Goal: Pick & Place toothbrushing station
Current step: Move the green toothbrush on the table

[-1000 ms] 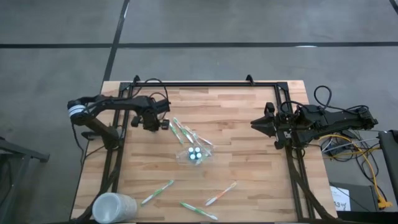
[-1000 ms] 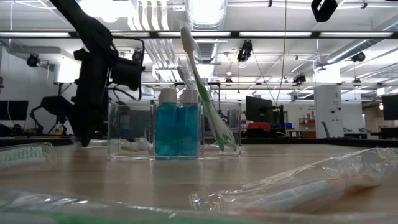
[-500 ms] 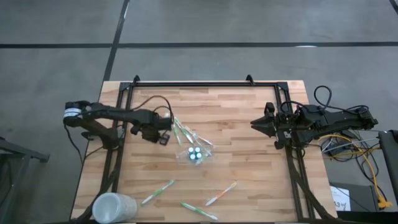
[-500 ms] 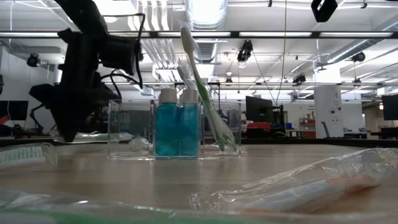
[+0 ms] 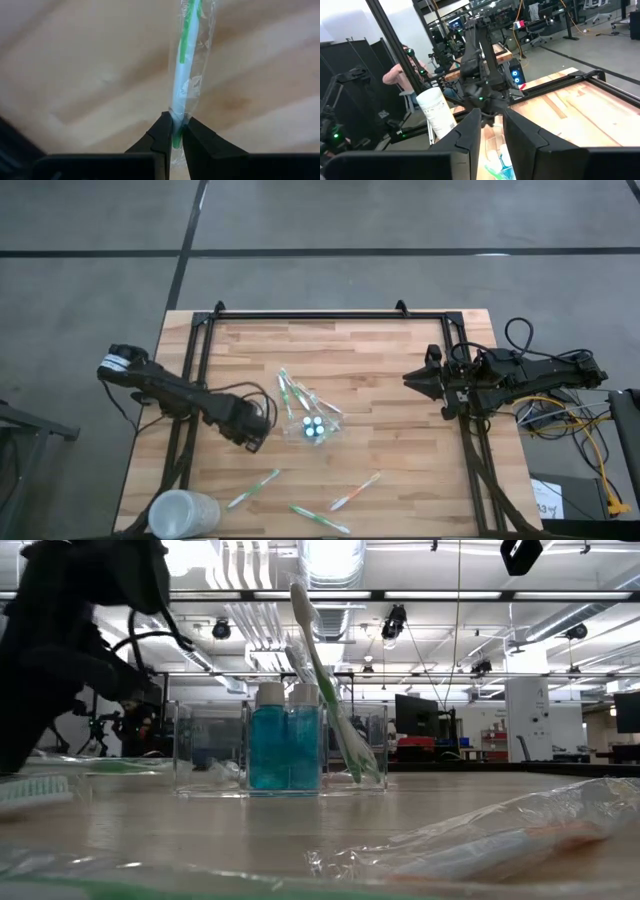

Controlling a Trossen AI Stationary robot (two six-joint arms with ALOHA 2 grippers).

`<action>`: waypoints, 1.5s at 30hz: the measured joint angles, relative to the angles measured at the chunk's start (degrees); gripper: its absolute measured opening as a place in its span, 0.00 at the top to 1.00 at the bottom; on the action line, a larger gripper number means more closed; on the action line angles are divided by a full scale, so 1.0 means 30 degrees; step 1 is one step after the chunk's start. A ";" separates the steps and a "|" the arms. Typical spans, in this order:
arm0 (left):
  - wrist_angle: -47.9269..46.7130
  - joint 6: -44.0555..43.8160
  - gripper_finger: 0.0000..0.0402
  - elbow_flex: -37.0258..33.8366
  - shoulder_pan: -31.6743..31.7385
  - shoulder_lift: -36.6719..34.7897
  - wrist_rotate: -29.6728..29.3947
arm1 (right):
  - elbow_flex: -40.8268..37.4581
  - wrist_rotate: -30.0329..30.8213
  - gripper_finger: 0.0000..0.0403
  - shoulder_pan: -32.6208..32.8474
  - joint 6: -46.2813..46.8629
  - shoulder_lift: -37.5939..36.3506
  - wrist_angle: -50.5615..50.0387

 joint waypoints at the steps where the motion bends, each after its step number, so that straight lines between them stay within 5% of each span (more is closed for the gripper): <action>1: 0.0451 -0.0373 0.91 0.0007 -0.0390 0.0000 0.0073 | 0.0000 0.0001 0.80 -0.0003 0.0000 0.0000 0.0000; 11: 0.5878 -0.1560 0.91 0.0022 -0.1899 -0.0015 0.0111 | 0.0000 0.0004 0.83 -0.0001 0.0000 0.0000 0.0000; 45: 0.3215 -0.0560 0.91 -0.1211 -0.1881 0.0015 0.4016 | 0.0000 0.0005 0.81 -0.0007 0.0000 0.0007 0.0000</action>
